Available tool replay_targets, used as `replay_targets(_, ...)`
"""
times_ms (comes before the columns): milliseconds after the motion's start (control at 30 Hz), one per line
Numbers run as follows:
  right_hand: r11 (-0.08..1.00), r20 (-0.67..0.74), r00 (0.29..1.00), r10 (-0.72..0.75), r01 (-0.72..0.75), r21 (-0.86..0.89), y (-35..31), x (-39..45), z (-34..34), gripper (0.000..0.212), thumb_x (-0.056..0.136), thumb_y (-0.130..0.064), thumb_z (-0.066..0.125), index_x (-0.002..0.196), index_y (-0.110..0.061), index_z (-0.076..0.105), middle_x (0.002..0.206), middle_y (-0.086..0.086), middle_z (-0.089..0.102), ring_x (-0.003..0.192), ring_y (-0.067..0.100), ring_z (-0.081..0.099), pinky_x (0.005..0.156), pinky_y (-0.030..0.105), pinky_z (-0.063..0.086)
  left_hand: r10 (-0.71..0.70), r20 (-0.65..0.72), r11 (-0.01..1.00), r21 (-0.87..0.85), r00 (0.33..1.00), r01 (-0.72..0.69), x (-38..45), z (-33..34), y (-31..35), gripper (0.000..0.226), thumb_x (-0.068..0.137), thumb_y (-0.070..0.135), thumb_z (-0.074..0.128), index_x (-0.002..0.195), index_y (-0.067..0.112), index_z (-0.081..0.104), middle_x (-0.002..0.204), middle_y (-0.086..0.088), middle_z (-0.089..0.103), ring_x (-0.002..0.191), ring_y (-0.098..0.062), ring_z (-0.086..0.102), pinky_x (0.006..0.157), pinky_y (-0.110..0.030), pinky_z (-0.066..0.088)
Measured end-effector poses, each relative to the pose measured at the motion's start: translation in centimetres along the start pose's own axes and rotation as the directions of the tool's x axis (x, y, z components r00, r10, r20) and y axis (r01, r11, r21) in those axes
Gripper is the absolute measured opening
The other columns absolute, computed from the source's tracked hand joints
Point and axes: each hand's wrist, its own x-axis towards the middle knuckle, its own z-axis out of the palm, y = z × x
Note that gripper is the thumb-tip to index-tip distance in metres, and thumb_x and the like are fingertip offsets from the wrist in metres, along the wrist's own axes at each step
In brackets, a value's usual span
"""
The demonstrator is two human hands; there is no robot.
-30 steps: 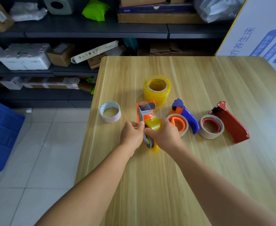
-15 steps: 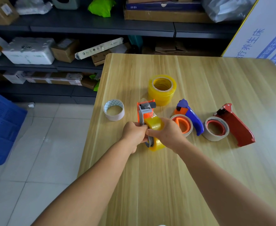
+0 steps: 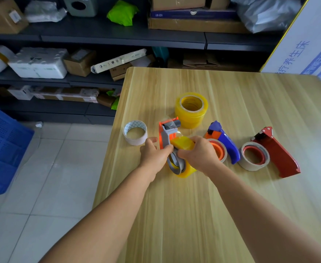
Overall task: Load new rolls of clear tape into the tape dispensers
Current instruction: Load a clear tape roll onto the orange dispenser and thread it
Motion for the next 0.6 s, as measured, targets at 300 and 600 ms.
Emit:
replay_targets(300, 0.993, 0.023, 0.997, -0.078, 0.079, -0.089, -0.6, -0.7, 0.3, 0.058, 0.076, -0.039, 0.073, 0.122, -0.012, 0.05, 0.104, 0.004, 0.064, 0.091, 0.02, 0.062, 0.072, 0.031, 0.053, 0.155, 0.168, 0.987, -0.073, 0.974, -0.145, 0.7, -1.9, 1.3, 0.056, 0.079, 0.01, 0.073, 0.126, 0.022, 0.045, 0.11, 0.007, 0.061, 0.094, -0.001, 0.059, 0.061, -0.009, 0.044)
replay_targets(600, 0.995, 0.013, 1.0, -0.011, 0.012, -0.103, -1.3, -1.1, 0.9, 0.052, 0.076, -0.042, 0.073, 0.109, -0.012, 0.047, 0.092, 0.002, 0.059, 0.082, 0.018, 0.058, 0.063, 0.029, 0.049, 0.213, 0.054, 0.977, -0.023, 0.976, -0.212, 0.7, -1.7, 0.8, 0.053, 0.08, 0.007, 0.068, 0.122, 0.029, 0.044, 0.108, 0.006, 0.06, 0.089, 0.0, 0.056, 0.064, -0.015, 0.043)
